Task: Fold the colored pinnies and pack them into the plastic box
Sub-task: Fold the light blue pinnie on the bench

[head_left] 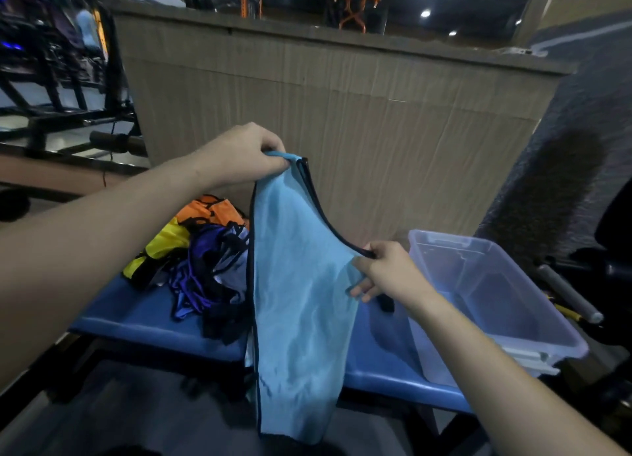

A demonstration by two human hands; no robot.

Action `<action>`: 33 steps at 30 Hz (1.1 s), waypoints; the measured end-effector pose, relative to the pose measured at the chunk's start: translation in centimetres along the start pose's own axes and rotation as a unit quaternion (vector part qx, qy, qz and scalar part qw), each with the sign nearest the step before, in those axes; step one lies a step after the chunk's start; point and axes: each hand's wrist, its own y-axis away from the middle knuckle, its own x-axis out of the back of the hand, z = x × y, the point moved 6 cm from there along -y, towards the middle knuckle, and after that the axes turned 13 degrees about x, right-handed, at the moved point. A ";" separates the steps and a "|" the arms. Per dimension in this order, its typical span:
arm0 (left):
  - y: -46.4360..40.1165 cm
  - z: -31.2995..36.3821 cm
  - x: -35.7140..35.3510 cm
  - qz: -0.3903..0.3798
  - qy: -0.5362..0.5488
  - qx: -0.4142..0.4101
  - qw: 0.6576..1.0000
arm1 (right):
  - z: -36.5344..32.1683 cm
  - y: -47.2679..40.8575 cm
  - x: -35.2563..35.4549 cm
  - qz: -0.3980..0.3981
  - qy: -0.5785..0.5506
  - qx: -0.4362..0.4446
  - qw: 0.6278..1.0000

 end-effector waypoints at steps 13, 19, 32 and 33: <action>-6.9 -1.1 -1.1 0.050 0.019 -0.013 0.998 | 0.6 -6.7 0.4 0.062 -0.015 0.020 0.998; -9.9 0.0 -1.1 0.068 0.030 -0.034 0.997 | 0.9 -9.1 1.2 0.092 0.001 0.030 0.995; -15.6 0.4 -4.4 0.091 0.032 -0.077 0.992 | 3.8 -13.9 2.0 0.140 0.035 0.046 0.988; -16.1 0.4 -4.7 0.093 0.035 -0.078 0.992 | 4.0 -14.3 2.0 0.140 0.035 0.048 0.988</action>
